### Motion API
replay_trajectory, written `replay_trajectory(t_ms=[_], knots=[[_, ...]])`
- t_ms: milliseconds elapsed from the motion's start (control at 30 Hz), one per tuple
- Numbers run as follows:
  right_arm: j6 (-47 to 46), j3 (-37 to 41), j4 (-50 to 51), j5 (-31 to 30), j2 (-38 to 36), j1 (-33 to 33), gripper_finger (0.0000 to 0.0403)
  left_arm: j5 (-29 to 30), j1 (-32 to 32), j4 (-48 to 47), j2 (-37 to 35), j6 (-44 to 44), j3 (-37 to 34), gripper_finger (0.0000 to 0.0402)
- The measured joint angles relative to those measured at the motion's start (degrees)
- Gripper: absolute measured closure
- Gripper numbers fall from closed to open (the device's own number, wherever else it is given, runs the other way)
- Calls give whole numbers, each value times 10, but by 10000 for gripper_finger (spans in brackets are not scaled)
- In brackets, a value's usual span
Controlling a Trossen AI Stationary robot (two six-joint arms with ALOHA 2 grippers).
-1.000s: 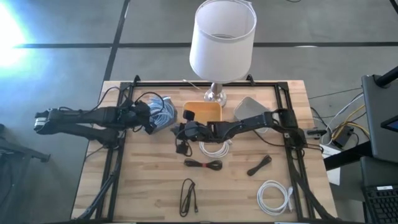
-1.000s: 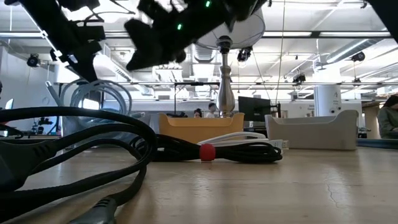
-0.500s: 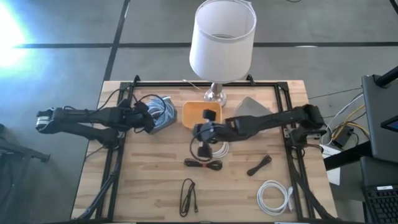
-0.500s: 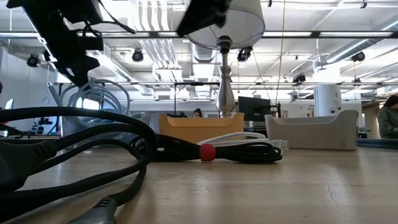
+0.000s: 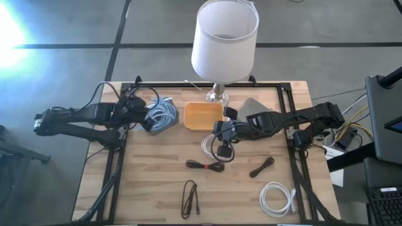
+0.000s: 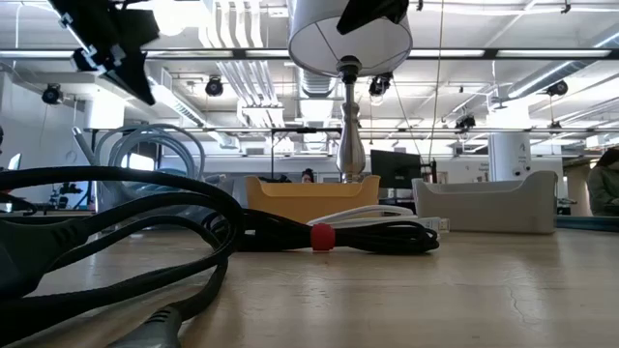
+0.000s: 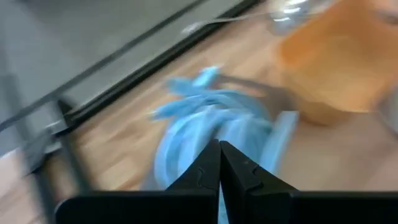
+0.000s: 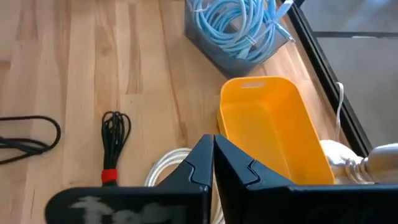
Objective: Sort HDMI cables
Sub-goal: Put the blue HDMI cable into the black bin
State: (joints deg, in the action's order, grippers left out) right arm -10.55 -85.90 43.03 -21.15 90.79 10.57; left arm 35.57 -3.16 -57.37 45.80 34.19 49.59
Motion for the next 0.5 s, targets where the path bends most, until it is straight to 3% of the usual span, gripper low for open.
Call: replay_trajectory(t_ms=[133, 233, 333, 500], knots=[[0, 23, -4, 0, -3, -1, 394, -115, 10, 69, 4, -70, -18, 399], [0, 33, -4, 0, 1, -1, 394, -157, 11, 98, 18, -79, -45, 398], [0, 40, -4, 0, 1, 0, 394, -155, 10, 89, 32, -71, -71, 398], [0, 48, -5, 0, 0, -1, 394, -70, 9, 53, 38, -41, -83, 397]])
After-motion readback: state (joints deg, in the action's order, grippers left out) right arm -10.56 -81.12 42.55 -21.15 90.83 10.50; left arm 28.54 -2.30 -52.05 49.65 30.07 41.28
